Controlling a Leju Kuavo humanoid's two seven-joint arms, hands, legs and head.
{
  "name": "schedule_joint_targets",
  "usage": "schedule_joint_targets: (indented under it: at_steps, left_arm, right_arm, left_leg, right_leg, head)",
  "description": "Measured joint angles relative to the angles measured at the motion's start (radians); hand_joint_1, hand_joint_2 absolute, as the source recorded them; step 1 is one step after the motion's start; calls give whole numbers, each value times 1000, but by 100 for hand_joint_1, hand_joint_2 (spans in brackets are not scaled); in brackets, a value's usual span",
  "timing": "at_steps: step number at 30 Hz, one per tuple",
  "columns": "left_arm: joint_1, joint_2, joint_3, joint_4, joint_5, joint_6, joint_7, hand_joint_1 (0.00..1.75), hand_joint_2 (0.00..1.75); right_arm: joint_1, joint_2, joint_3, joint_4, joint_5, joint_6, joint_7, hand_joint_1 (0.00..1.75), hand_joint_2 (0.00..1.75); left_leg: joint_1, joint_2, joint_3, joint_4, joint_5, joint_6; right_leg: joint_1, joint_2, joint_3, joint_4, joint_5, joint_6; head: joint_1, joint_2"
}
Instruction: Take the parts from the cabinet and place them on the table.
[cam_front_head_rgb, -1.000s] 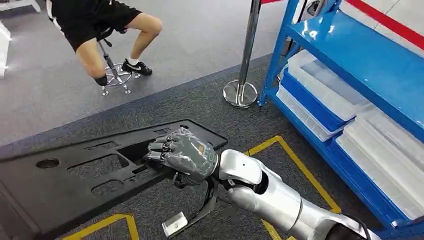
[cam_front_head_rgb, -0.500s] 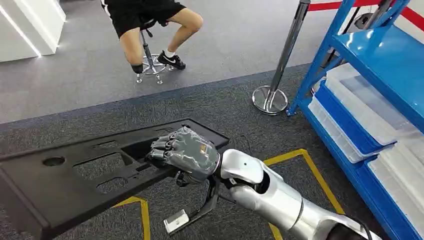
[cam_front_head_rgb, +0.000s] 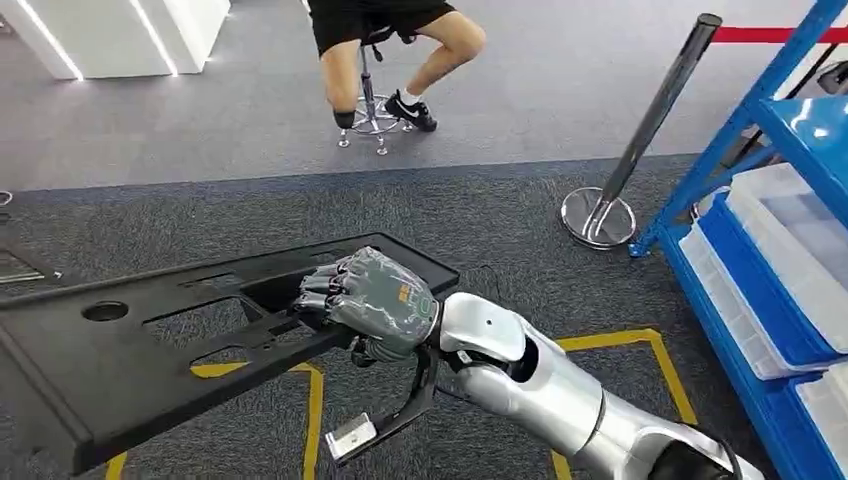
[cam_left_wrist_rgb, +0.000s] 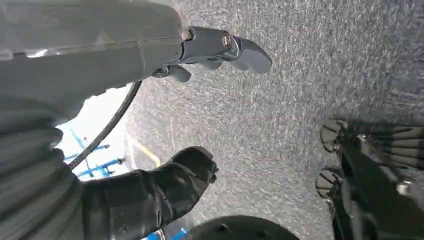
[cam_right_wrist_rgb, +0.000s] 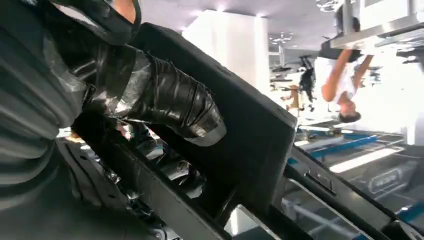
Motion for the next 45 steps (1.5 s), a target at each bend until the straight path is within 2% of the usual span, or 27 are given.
schedule_joint_targets:
  at_steps: [2,3,4,5,8,10,12,14,17,18,20,22,24,25,27,28,29,32,34,36,38,40,41,42,43,44,45]
  left_arm:
    - [6,2,3,0,0,-4,0,0,175]
    - [6,2,3,0,-1,-5,0,0,175]
    - [5,1,4,0,-2,-7,0,0,175]
    - [5,1,4,0,-2,-8,0,0,175]
    - [3,0,4,0,-2,-11,-2,0,175]
    - [3,0,5,0,-2,-14,-2,0,175]
    - [2,0,5,0,-2,-16,-3,0,175]
    - [1,-4,5,0,-2,-17,-3,0,175]
    - [6,-5,10,0,0,-17,-3,0,175]
    - [9,-4,11,0,-1,-17,-3,0,175]
    - [7,-5,12,0,-1,-19,-3,0,175]
    - [4,-5,13,0,-3,-19,-6,0,175]
    - [5,-5,14,0,-3,-21,-12,0,175]
    - [8,-5,14,0,-4,-23,-14,0,175]
    - [15,-5,14,0,-5,-23,-19,0,175]
    - [15,-5,14,0,-6,-23,-21,0,175]
    - [12,-5,14,0,-6,-23,-21,0,175]
    - [13,-2,14,0,-6,-23,-23,0,175]
    - [18,6,15,0,-6,-22,-23,0,175]
    - [16,6,18,0,-6,-22,-22,0,175]
    - [12,6,20,0,-6,-21,-22,0,175]
    - [11,6,21,0,-6,-21,-23,0,175]
    - [12,6,21,0,-6,-21,-23,0,175]
    - [12,5,21,0,-6,-21,-23,0,175]
    - [13,4,21,0,-6,-20,-22,0,175]
    - [22,0,21,1,-6,-20,-21,0,175]
    - [18,-3,22,3,-6,-18,-21,0,175]
  right_arm:
    - [-1,2,0,0,0,0,-2,175,175]
    - [-3,3,0,0,0,0,-2,175,175]
    - [-4,3,0,2,1,0,-2,175,175]
    - [-6,3,0,1,0,-1,-3,175,175]
    - [1,-2,0,9,0,-1,-4,175,175]
    - [2,-3,0,13,0,-2,-5,175,175]
    - [0,-3,0,14,0,-2,-6,175,175]
    - [-1,-4,0,16,0,-2,-6,175,175]
    - [-5,-4,0,16,0,-3,-6,175,175]
    - [-9,-1,0,16,0,-3,-6,175,175]
    - [-14,0,0,16,0,-2,-6,175,175]
    - [-16,0,0,16,-1,-2,-6,175,175]
    - [-14,0,0,17,-1,-1,-6,175,175]
    - [-14,0,0,18,-1,-1,-6,175,175]
    - [-14,0,0,18,-1,-1,-6,175,175]
    - [-14,0,0,18,-1,-1,-6,175,175]
    - [-15,0,0,18,-1,-1,-6,175,175]
    - [-16,0,0,18,-1,-1,-6,175,175]
    - [-20,3,-1,16,-1,-2,-5,175,175]
    - [-21,3,-1,14,-1,-2,-6,175,175]
    - [-17,0,-1,18,-2,-2,-6,175,175]
    - [-14,-2,-1,19,-1,-1,-6,175,175]
    - [-14,-2,-1,19,-1,-1,-5,175,175]
    - [-14,-2,-1,19,-1,-1,-5,175,175]
    - [-14,-2,-1,19,-1,0,-5,175,175]
    - [-14,-4,-1,23,-1,0,-5,175,175]
    - [-14,-7,-1,25,-1,0,-5,175,175]
  left_leg:
    - [-4,-22,-5,-5,6,8]
    - [7,-32,7,-21,16,20]
    - [6,-40,9,-29,20,20]
    - [7,-46,7,-29,24,28]
    - [6,-82,-1,-26,28,33]
    - [5,-112,-3,-19,27,33]
    - [7,-140,-3,-8,22,27]
    - [5,-161,-20,9,18,18]
    - [22,-201,-33,0,29,-5]
    - [19,-211,-35,-3,31,-11]
    - [15,-112,-56,47,-6,-18]
    - [22,-77,-129,189,-65,-28]
    - [28,-67,-179,277,-77,-34]
    - [31,-63,-170,256,-53,-36]
    - [34,-45,-89,101,33,-35]
    - [32,-8,-43,13,63,-31]
    - [14,27,-27,-4,30,-30]
    - [6,-5,-19,-24,16,2]
    - [10,-34,21,-35,7,20]
    - [10,-50,49,-36,-6,36]
    - [10,-78,66,-36,-25,43]
    - [9,-117,95,-36,-49,42]
    - [9,-133,114,-36,-63,39]
    - [9,-148,135,-35,-78,36]
    - [10,-160,156,-36,-95,33]
    - [13,-170,158,-36,-112,30]
    - [15,-189,173,-26,-128,23]
  right_leg:
    - [-2,-20,5,-6,2,9]
    - [-4,-10,6,-2,-3,18]
    - [-9,51,1,15,-18,21]
    - [-9,86,-25,66,-55,19]
    - [-7,108,-130,285,-143,21]
    - [-7,109,-122,260,-97,19]
    - [-8,127,-47,101,-5,15]
    - [-18,219,-13,14,7,12]
    - [-5,185,-11,4,7,5]
    - [-15,169,-4,-11,13,-3]
    - [-15,139,11,-30,19,-13]
    - [-12,108,16,-35,15,-16]
    - [-12,77,20,-33,3,-15]
    - [-12,62,26,-33,-3,-12]
    - [-12,35,44,-34,-17,-6]
    - [-11,24,56,-34,-25,-1]
    - [-8,11,63,-39,-31,6]
    - [-11,-14,84,-29,-37,29]
    - [-25,1,72,14,-36,43]
    - [-25,83,7,134,-37,40]
    - [-24,104,-102,257,-91,43]
    - [-23,108,-166,273,-153,44]
    - [-23,110,-170,236,-147,43]
    - [-23,116,-165,176,-107,42]
    - [-22,134,-156,104,-26,40]
    - [-24,178,-152,23,119,37]
    - [-19,194,-161,0,155,37]
  head:
    - [0,0]
    - [2,0]
    - [1,0]
    - [2,0]
    - [1,0]
    - [1,0]
    - [2,0]
    - [-1,0]
    - [1,0]
    - [1,0]
    - [-2,0]
    - [-2,0]
    - [-2,0]
    - [-2,0]
    - [-2,0]
    - [-2,0]
    - [-2,0]
    - [-1,0]
    - [-2,0]
    - [-1,0]
    - [0,0]
    - [0,0]
    - [0,0]
    - [0,0]
    - [0,0]
    - [2,0]
    - [-2,0]
